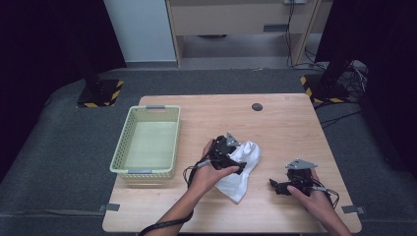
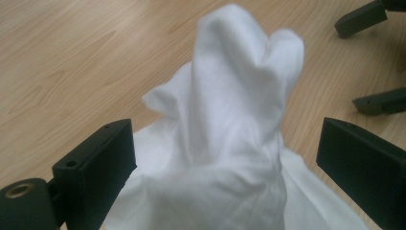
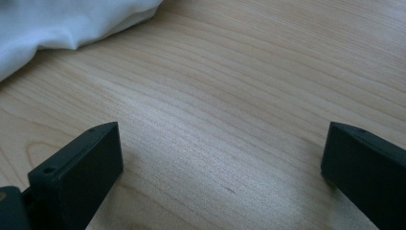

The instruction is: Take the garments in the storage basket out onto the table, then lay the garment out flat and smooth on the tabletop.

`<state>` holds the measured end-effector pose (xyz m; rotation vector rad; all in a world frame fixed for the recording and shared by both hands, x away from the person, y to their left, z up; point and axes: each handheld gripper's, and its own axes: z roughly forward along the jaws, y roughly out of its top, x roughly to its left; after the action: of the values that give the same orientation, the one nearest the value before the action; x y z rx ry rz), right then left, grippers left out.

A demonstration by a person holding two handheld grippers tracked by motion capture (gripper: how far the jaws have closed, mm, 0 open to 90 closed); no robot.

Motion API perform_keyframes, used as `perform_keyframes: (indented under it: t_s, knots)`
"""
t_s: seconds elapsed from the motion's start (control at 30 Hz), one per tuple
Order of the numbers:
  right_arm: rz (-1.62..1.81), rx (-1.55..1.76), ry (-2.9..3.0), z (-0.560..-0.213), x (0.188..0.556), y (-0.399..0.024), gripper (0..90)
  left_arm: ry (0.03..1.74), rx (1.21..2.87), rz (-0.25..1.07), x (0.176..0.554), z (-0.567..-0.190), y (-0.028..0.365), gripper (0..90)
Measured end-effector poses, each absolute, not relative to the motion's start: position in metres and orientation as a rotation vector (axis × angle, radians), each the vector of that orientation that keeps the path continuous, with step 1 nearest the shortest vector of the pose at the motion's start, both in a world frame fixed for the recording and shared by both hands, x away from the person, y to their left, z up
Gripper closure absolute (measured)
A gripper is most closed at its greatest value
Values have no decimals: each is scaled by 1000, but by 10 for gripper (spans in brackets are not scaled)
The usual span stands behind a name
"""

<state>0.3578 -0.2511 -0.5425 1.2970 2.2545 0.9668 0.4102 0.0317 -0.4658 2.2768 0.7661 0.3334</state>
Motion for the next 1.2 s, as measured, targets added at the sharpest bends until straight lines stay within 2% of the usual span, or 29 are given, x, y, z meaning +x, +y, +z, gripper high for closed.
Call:
perform_keyframes:
  t_s: [0.27,0.33,0.57,0.67,0.8,1.0,1.1,1.2]
  knots:
    - [998,1324,2246,-539,357,-255,32,803,2229,335,397,-484,51,122]
    - [998,1309,2251,-536,355,-253,39,815,2225,327,397,-490,53,170]
    - [1052,1206,2304,-523,345,-233,97,851,2201,305,395,-507,51,421]
    - [1076,1151,2337,-517,340,-220,144,850,2229,361,392,-512,45,521]
    - [1081,1088,2374,-514,335,-205,174,862,2212,354,387,-516,38,519]
    - [1089,1047,2404,-512,330,-195,233,855,2204,313,375,-513,32,384]
    - [1115,1035,2414,-508,326,-190,256,826,2180,343,367,-500,35,376]
    - [1146,1003,2432,-505,321,-183,269,810,2150,361,363,-487,41,436]
